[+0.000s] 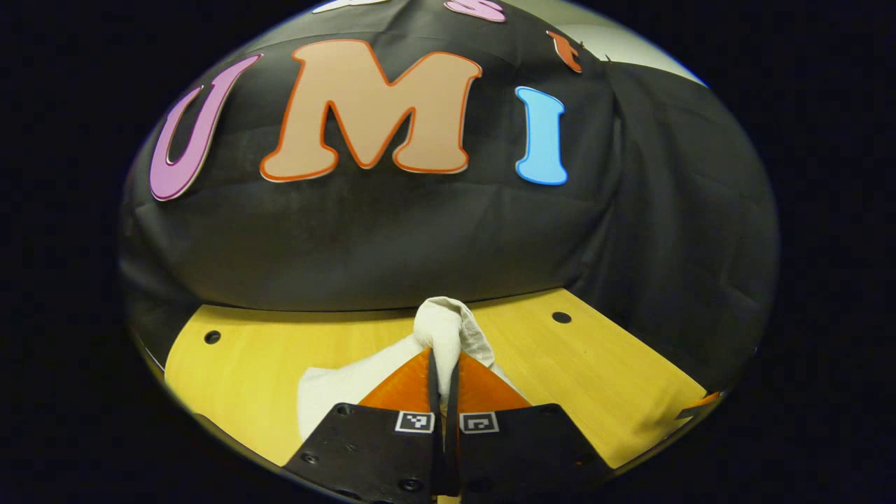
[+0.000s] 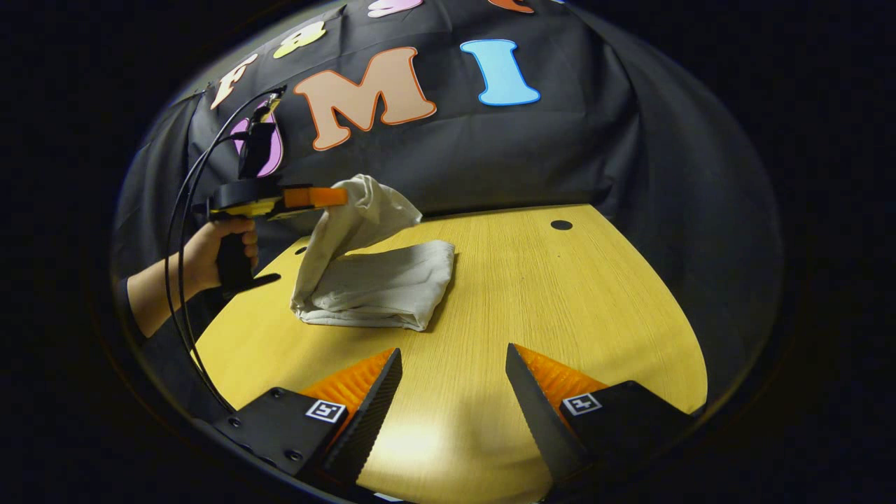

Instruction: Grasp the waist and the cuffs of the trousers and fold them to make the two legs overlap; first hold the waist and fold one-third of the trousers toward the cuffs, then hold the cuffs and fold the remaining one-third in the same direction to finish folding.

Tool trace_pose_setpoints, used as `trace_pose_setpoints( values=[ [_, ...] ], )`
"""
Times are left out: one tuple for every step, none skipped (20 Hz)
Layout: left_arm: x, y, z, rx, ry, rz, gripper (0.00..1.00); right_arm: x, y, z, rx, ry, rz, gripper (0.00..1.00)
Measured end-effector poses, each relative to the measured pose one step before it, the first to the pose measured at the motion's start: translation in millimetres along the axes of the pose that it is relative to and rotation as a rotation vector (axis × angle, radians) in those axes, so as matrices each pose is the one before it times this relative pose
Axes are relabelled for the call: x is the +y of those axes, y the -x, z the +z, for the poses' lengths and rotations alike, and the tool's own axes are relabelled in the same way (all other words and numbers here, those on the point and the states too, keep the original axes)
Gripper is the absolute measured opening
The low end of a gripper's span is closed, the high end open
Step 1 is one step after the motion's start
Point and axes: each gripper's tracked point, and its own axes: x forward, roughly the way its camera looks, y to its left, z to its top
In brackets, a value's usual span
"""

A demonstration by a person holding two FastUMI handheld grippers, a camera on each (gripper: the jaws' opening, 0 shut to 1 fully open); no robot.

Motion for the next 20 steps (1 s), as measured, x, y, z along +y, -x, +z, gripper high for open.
trace_pose_setpoints(
  values=[
    [-10.71,-2.42,-9.63,0.01136,-0.00624,-0.01366,0.00,-2.33,-0.04,0.22,-0.00004,0.00114,0.00380,0.97],
    [-9.86,-2.30,-10.73,0.01084,-0.01080,-0.00639,0.00,-3.18,-0.22,0.30,0.00011,0.00104,0.00403,0.96],
    [-6.15,-1.56,-10.28,0.01064,-0.01237,-0.00366,0.00,-1.64,0.38,-1.18,0.00174,-0.00009,0.00448,0.97],
    [-6.76,-0.09,-9.51,0.00917,-0.00688,0.00098,0.00,-1.83,0.79,0.54,0.00067,-0.00140,0.00481,0.97],
    [-3.43,-2.10,-8.45,0.00960,-0.00248,0.00109,0.00,-1.58,1.18,-0.45,-0.00060,-0.00206,0.00499,0.97],
    [-3.48,-1.29,-8.80,0.00959,0.00277,0.00123,0.00,-1.07,-0.51,0.91,0.00017,-0.00306,0.00530,0.97],
    [-3.48,-1.09,-9.38,0.00900,0.00395,0.00380,0.01,-0.55,-0.12,0.64,-0.00059,-0.00248,0.00488,0.97],
    [-2.61,0.18,-7.93,0.00862,0.00365,0.00331,0.03,-0.32,0.32,1.12,-0.00098,0.00067,0.00350,0.97],
    [-2.05,0.64,-6.90,0.00471,0.00277,0.00082,0.04,-0.03,-0.37,1.84,-0.00584,0.00448,0.00415,0.96],
    [-4.02,0.98,-4.22,0.00544,0.00605,-0.01088,0.06,0.31,1.15,4.11,-0.01041,0.00529,0.00382,0.96],
    [-2.43,2.04,-2.46,0.00108,0.00959,-0.00467,0.07,1.40,0.77,5.77,-0.01376,0.00892,0.00104,0.96],
    [-3.33,2.78,0.19,-0.00142,0.01107,-0.00342,0.30,1.01,0.23,6.37,-0.01654,0.00899,-0.00046,0.96],
    [2.57,7.39,1.03,-0.01348,0.00011,0.02074,0.52,2.44,-0.10,8.25,-0.02217,0.00976,-0.00064,0.97],
    [6.29,22.20,6.83,-0.01069,-0.00276,0.01654,0.75,2.41,0.43,8.79,-0.02509,0.00832,-0.00346,0.96],
    [0.64,-4.50,5.39,-0.01970,-0.00703,0.02182,0.98,3.75,1.34,9.62,-0.02677,0.00763,-0.00323,0.96],
    [4.10,9.90,8.88,-0.02404,-0.00786,0.01854,0.95,3.30,2.03,9.38,-0.02788,0.00968,-0.00543,0.96],
    [5.06,11.06,8.91,-0.02401,-0.01021,0.01313,0.95,3.54,0.63,8.10,-0.02875,0.01086,-0.00649,0.97],
    [5.08,13.17,9.88,-0.02451,-0.01165,0.01211,0.95,2.43,0.62,7.64,-0.02433,0.00892,-0.00541,0.96],
    [7.78,11.64,9.37,-0.02516,-0.01335,0.01650,0.95,4.42,-1.39,6.25,-0.02146,0.00492,-0.00410,0.96],
    [10.15,14.03,10.84,-0.02814,-0.01325,0.01887,0.95,5.90,-0.72,8.17,-0.02094,0.00386,-0.00270,0.96]
  ],
)
